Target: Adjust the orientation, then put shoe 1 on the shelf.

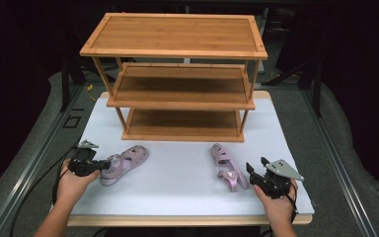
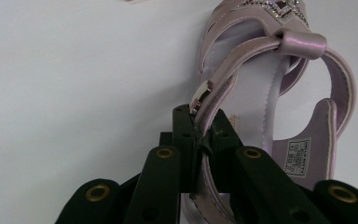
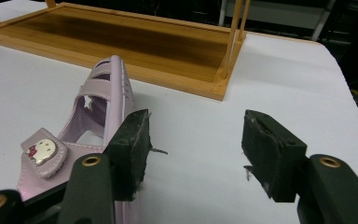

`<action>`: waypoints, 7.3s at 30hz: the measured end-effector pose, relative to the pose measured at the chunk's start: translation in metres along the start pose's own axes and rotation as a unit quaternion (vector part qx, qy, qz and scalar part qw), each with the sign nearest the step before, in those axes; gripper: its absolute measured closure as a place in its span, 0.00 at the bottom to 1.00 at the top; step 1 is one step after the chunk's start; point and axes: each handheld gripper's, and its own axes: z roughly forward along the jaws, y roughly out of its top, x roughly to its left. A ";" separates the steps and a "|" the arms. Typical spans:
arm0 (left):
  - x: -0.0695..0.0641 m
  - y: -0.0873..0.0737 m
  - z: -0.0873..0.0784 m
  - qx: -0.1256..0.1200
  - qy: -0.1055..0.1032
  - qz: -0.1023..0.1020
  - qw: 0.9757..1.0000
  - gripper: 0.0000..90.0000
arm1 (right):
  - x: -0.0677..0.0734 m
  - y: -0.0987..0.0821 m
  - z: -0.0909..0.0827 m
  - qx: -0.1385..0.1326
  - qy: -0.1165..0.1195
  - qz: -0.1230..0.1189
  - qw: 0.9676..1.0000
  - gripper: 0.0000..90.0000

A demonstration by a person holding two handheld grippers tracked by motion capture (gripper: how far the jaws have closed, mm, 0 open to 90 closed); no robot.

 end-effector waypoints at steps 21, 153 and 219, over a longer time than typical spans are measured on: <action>-0.029 0.024 -0.005 0.099 0.009 0.111 0.989 0.83 | 0.000 0.000 0.000 0.006 0.003 -0.002 1.000 0.46; -0.083 0.147 -0.051 -0.297 -0.063 -0.080 0.950 0.93 | -0.008 -0.002 -0.001 -0.002 0.015 0.032 0.999 0.46; -0.076 0.228 0.005 -0.321 -0.070 -0.208 0.921 0.65 | -0.019 -0.006 -0.001 -0.003 0.033 0.070 0.997 0.46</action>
